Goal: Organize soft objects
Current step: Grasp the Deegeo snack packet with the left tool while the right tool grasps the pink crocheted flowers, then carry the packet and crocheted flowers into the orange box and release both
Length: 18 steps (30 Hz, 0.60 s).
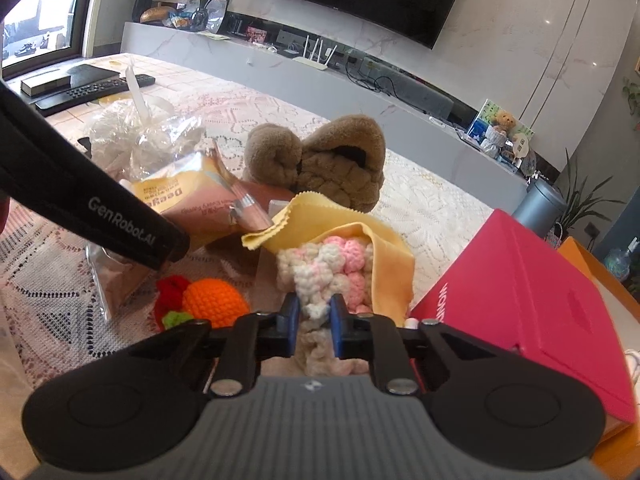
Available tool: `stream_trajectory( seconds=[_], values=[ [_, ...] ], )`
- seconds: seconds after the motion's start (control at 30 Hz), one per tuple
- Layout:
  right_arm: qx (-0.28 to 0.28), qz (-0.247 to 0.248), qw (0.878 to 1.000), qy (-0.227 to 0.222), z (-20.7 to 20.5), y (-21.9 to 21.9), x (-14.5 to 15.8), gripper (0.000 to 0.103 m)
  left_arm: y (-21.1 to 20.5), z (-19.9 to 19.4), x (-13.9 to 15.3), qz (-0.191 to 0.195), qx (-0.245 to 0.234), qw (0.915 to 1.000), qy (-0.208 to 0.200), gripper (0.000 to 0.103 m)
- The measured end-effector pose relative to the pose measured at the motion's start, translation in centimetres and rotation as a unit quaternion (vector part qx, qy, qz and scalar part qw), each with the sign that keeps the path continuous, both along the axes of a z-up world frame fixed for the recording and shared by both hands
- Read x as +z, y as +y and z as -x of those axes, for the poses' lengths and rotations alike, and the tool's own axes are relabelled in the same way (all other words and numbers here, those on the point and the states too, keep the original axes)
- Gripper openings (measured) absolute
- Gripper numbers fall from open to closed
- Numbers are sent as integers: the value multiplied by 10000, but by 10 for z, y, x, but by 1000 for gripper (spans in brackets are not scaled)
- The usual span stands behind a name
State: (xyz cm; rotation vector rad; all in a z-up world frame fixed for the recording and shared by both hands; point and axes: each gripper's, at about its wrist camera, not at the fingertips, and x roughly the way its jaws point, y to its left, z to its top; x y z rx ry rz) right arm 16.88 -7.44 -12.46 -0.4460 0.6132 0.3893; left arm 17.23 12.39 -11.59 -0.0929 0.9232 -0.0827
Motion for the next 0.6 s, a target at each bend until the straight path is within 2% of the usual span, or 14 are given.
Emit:
stream_trajectory(
  seconds=[0.07,0.23,0.6],
  values=[
    [23,-144,9999,18,3,-5,11,13,0,6,7,69,14,9999,-114,52],
    [23,-891,9959,180,9,-24,42,13,5,20,24,367,226,9986,-314,50],
    [6,-1409,9900,5,42,-45,86,13,6,60,64,733,710,9928,-627,50]
  ],
)
